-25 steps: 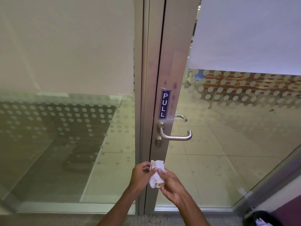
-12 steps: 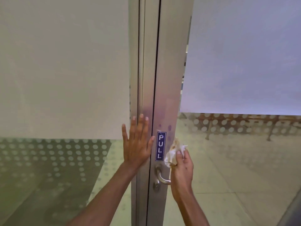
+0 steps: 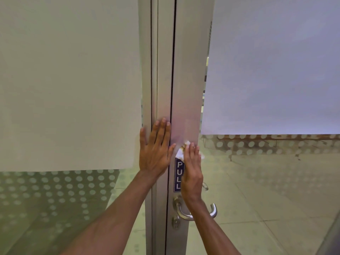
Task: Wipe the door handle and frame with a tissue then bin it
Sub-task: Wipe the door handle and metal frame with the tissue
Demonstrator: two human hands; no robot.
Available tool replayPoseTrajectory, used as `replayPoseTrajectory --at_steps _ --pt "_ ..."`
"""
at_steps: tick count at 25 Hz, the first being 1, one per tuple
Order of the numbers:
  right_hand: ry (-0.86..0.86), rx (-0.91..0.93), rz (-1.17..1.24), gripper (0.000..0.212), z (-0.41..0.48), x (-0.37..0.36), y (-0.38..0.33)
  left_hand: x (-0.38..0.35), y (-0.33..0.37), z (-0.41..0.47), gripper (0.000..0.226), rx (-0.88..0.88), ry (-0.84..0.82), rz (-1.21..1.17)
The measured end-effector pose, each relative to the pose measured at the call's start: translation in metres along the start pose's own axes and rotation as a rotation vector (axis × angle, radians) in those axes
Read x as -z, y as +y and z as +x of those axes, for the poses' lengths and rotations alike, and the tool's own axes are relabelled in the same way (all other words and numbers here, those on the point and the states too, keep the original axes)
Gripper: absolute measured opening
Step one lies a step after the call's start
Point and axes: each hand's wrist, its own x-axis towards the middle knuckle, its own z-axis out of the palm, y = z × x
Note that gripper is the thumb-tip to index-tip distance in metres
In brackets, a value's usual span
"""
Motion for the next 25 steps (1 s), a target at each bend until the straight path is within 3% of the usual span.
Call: replayPoseTrajectory --at_steps 4,6,10,14,18,22,25 --pt "-0.122 0.258 -0.208 0.071 -0.017 -0.017 0.013 -0.003 -0.001 0.000 0.066 -0.009 0.036 -0.006" --pt "-0.165 0.348 -0.299 0.073 -0.022 -0.011 0.033 -0.003 -0.002 -0.001 0.065 -0.014 0.039 -0.014" --pt "-0.088 0.159 -0.269 0.067 -0.011 -0.014 0.026 -0.003 -0.001 0.000 0.065 -0.008 0.033 -0.002" --pt "-0.166 0.379 -0.322 0.072 -0.014 -0.018 0.024 -0.003 -0.002 -0.001 0.067 -0.009 0.044 -0.002" --pt "-0.109 0.264 -0.266 0.068 -0.001 -0.025 0.012 -0.004 0.000 -0.001 0.068 -0.007 0.066 -0.002" --pt "-0.146 0.433 -0.319 0.078 0.001 -0.015 0.023 -0.003 -0.002 -0.001 0.067 -0.012 0.058 0.010" --pt "-0.079 0.261 -0.309 0.073 0.011 -0.005 0.028 -0.005 -0.002 -0.001 0.066 -0.006 0.057 0.015"
